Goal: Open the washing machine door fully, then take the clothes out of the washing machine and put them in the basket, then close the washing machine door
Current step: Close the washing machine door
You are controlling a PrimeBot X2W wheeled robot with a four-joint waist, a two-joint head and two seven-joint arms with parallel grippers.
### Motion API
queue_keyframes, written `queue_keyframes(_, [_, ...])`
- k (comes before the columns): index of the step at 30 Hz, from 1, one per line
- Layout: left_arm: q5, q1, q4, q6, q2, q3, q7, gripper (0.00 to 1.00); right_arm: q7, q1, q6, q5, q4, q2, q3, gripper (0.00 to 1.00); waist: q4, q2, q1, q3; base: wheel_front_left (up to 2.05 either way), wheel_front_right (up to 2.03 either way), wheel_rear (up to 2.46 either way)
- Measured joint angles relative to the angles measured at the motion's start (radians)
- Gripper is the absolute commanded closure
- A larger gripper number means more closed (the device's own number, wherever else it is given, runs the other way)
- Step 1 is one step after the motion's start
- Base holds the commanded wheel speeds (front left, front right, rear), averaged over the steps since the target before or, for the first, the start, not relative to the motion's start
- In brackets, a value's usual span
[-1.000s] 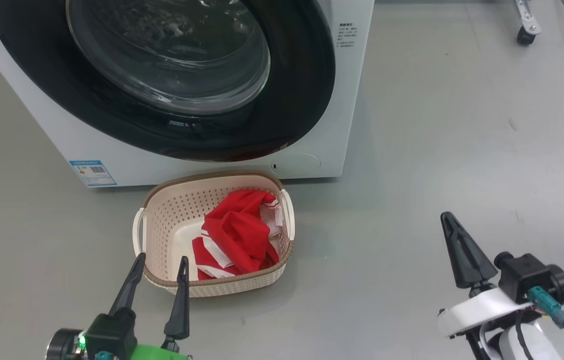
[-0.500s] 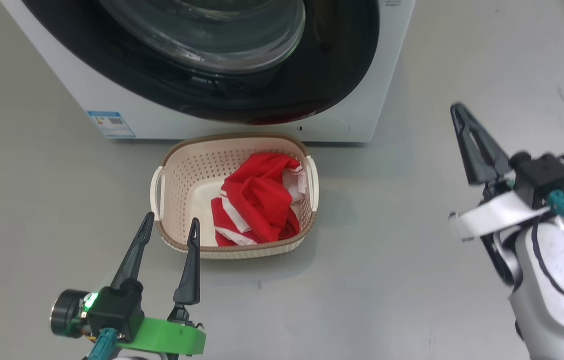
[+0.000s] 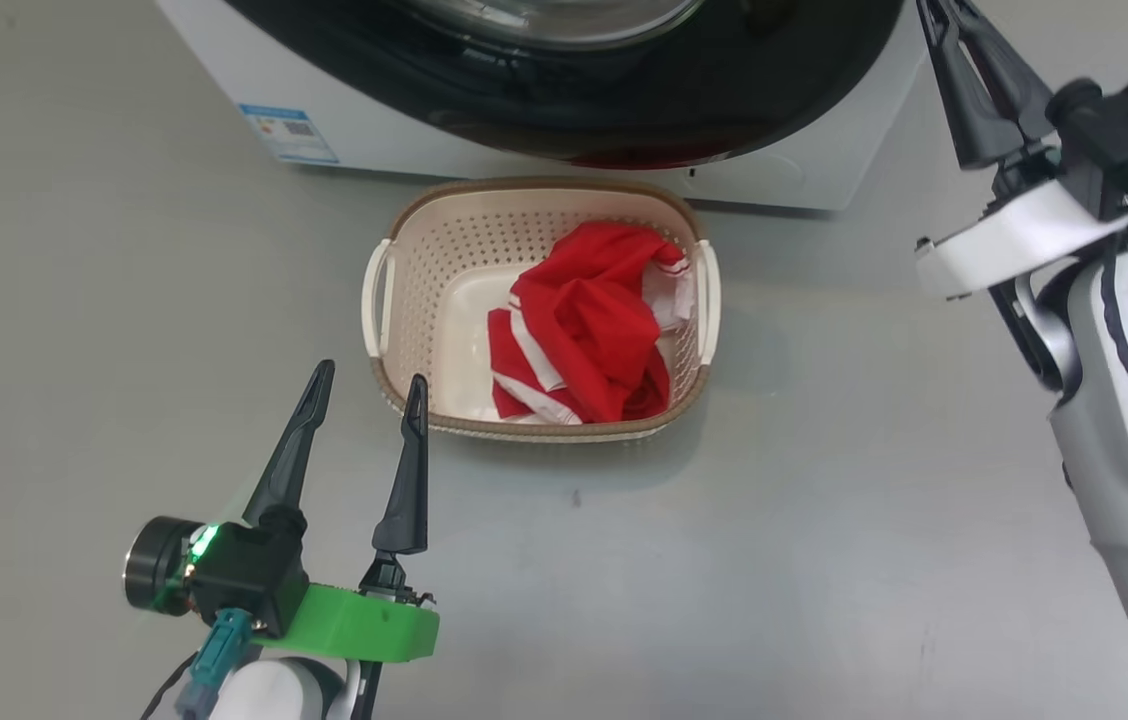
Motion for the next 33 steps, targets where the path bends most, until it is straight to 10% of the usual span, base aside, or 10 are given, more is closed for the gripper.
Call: queue_keyframes(33, [-0.043, -0.076, 0.006, 0.000, -0.009, -0.026, -0.003, 0.00, 0.033, -0.322, 0.009, 0.225, 0.249, -0.060, 0.102, 1.00, 0.123, 0.0000, 0.0000, 0.122, 0.00, 0.00, 0.00])
